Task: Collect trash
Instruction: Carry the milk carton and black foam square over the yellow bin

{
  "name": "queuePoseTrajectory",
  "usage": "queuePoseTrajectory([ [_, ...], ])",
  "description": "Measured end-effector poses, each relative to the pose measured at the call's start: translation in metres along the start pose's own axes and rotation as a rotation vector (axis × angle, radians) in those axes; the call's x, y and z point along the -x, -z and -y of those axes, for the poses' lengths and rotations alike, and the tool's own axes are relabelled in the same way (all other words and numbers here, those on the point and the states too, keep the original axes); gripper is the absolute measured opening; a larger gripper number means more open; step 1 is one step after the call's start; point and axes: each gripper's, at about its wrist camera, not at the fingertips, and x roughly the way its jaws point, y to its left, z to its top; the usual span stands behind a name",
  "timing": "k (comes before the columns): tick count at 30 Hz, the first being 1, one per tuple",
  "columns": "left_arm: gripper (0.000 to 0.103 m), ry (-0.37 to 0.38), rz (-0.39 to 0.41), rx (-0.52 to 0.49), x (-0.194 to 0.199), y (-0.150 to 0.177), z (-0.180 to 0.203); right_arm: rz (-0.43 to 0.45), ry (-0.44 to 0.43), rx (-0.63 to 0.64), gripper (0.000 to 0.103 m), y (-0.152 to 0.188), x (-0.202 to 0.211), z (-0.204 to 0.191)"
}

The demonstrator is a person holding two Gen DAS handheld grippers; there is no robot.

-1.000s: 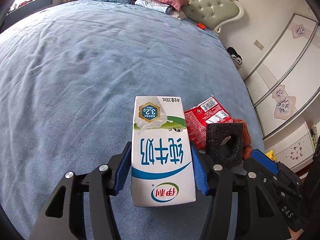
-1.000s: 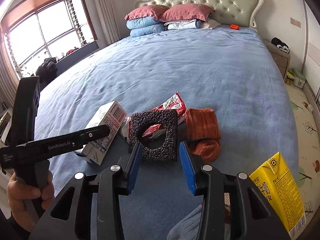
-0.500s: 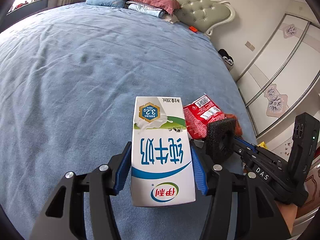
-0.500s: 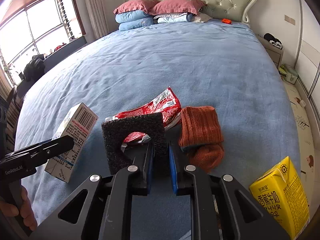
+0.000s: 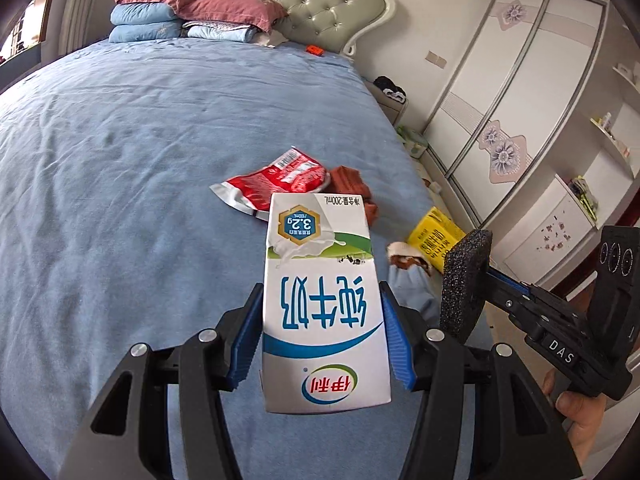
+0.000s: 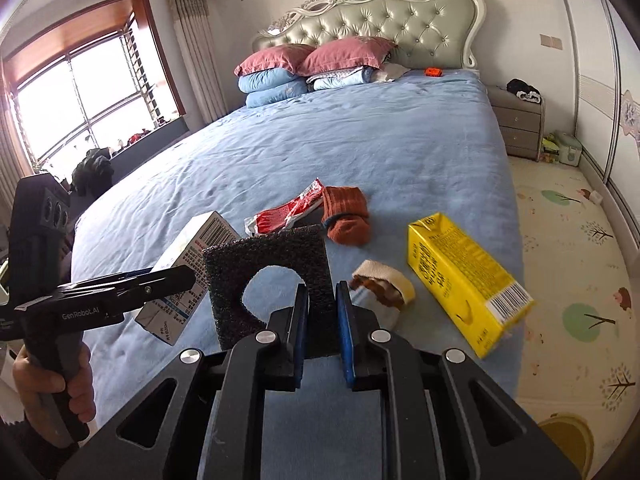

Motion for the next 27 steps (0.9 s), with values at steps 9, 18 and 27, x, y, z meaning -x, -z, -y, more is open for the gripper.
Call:
queuePoseTrajectory([
  [9,0.055,0.148,-0.081,-0.152,-0.01,0.041,0.112,0.082,0.079,-0.095,0.015,0.061,0.096,0.053],
  [18,0.055,0.267,-0.206,-0.323,-0.052,0.088,0.226,0.119,0.231,-0.239,0.015,0.121,0.171,0.128],
  [27,0.055,0.347,-0.342,-0.451,-0.105,0.13,0.321,0.087,0.348,-0.373,0.015,0.183,0.211,0.194],
])
